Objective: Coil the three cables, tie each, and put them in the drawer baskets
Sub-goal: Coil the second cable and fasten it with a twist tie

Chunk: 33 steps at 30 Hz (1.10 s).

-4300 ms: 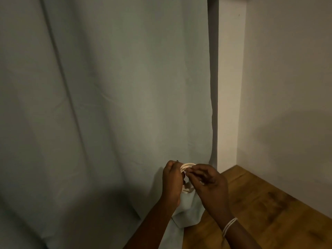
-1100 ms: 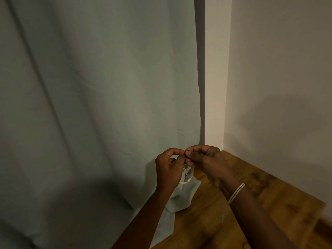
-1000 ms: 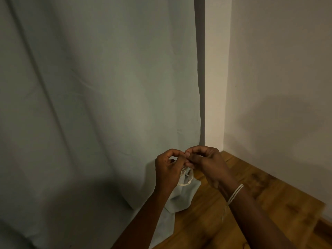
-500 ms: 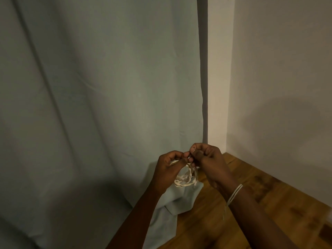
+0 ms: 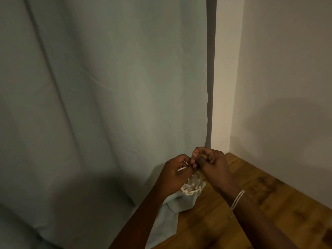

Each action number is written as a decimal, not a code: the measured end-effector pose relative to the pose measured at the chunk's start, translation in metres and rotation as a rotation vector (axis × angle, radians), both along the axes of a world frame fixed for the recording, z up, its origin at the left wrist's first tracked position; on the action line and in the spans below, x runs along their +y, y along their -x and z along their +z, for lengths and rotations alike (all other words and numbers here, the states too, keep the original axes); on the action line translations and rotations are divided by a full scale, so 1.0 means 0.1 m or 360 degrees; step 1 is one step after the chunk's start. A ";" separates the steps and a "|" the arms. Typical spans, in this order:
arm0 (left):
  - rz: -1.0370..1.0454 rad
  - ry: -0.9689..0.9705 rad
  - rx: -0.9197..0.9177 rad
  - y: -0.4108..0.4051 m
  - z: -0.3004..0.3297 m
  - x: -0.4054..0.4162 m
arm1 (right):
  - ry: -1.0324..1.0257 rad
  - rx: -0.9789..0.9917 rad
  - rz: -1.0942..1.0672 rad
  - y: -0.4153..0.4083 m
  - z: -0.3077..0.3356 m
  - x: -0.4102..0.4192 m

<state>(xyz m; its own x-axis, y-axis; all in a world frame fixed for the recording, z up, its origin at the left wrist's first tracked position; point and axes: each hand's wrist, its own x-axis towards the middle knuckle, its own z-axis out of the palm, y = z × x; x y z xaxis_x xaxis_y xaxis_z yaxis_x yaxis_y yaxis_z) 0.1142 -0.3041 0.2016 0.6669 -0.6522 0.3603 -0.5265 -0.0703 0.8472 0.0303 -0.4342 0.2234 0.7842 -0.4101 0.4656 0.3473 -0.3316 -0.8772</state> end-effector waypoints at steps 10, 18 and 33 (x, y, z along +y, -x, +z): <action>0.0042 0.0209 0.0316 0.03 -0.11 0.07 | 0.0044 -0.0060 -0.0181 0.02 -0.22 0.03; -0.0057 0.0298 0.0045 0.12 -0.05 0.07 | -0.0800 0.0559 0.0395 0.00 -0.12 -0.09; 0.0082 0.0253 0.0056 0.11 -0.01 0.01 | -0.0584 0.0376 0.0118 -0.12 -0.10 -0.16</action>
